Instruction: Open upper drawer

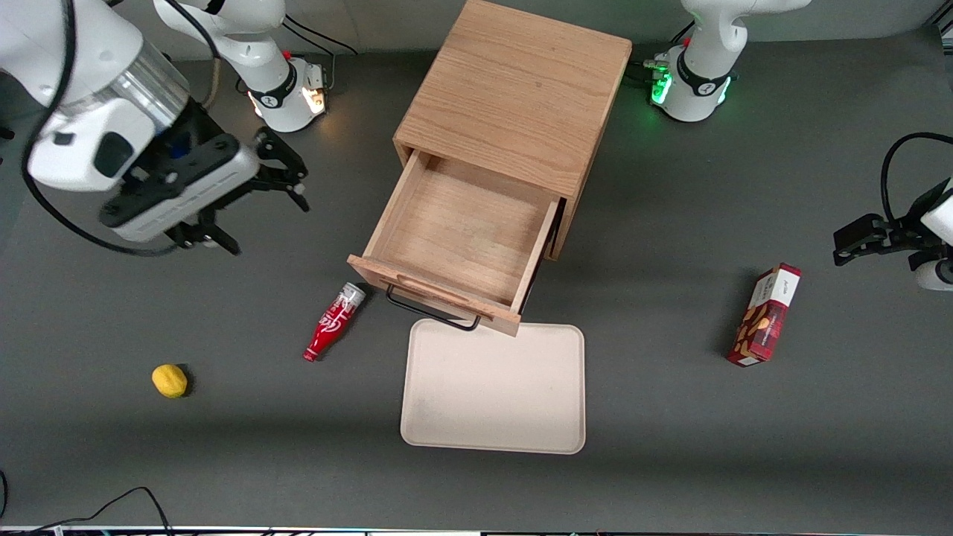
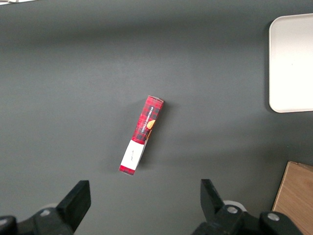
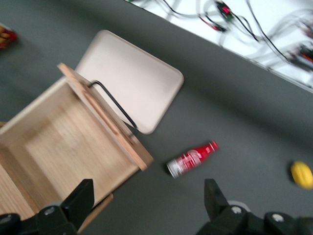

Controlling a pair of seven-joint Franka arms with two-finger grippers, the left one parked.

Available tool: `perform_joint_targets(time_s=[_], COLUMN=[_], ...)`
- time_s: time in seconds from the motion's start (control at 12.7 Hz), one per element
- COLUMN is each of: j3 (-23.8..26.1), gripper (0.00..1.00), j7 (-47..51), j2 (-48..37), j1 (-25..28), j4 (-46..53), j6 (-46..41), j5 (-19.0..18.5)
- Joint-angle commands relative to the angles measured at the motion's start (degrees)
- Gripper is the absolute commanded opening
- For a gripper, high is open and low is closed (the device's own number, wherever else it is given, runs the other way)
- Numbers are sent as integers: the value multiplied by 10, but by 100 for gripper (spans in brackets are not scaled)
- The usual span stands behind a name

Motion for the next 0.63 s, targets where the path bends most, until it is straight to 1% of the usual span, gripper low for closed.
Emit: perform_joint_targets(time_s=[0.0, 0.08, 0.16, 0.31, 0.47, 0.55], j3=[8, 10, 11, 11, -2, -27], gripper=[100, 100, 100, 100, 100, 100], j7=[24, 23, 20, 20, 22, 29], j2=[-71, -82, -85, -101, -134, -148], j1=[-105, -148, -185, -236, -239, -230], j4=[-52, -62, -64, -88, -134, -163], j6=[-111, -148, -160, -162, -152, -134], j5=[1, 16, 33, 43, 49, 54])
